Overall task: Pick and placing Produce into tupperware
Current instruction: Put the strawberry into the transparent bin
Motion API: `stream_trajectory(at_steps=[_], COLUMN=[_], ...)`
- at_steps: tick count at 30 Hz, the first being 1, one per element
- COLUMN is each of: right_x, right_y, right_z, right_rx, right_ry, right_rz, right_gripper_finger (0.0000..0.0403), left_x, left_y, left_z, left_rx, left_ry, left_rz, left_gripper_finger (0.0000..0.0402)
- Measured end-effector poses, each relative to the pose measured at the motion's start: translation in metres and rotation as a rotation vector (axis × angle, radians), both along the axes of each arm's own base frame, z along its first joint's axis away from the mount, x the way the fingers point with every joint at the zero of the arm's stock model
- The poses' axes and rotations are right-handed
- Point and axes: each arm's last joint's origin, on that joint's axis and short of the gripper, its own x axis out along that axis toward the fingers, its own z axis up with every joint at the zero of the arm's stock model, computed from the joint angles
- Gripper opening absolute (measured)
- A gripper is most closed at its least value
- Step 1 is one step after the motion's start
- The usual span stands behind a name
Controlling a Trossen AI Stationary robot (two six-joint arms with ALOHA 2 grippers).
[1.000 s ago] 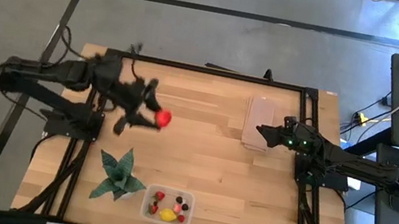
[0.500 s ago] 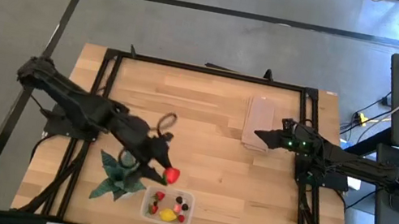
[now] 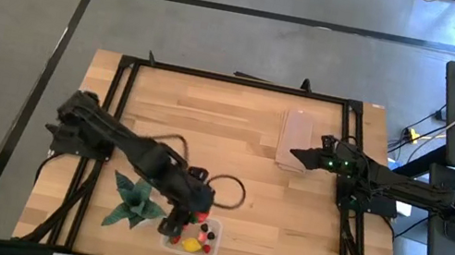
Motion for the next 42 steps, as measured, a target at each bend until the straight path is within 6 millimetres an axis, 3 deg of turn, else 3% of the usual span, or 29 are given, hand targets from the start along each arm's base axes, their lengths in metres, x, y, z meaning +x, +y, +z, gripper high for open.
stream_trajectory(at_steps=[7, 13, 23, 30, 42], right_x=[-0.001, -0.003, -0.003, -0.003, -0.003], right_y=[0.0, 0.001, 0.001, 0.001, 0.001], right_z=[-0.002, -0.007, -0.007, -0.007, -0.007], right_rx=[0.003, 0.026, 0.02, 0.017, 0.001], right_ry=[0.025, 0.073, 0.074, 0.074, 0.08], right_rz=[0.002, -0.002, 0.001, 0.002, 0.01], right_gripper_finger=[0.0243, 0.0243, 0.0243, 0.0243, 0.0243], left_x=[0.026, 0.034, 0.049, 0.055, 0.06], left_y=[-0.025, -0.039, -0.05, -0.052, -0.052], left_z=[-0.039, -0.073, -0.113, -0.128, -0.129], left_rx=[0.036, 0.093, 0.157, 0.166, 0.148], left_ry=[0.186, 0.318, 0.366, 0.384, 0.349], left_rz=[-0.048, -0.065, -0.055, -0.069, -0.064], left_gripper_finger=[0.0167, 0.0166, 0.0166, 0.0177, 0.0196])
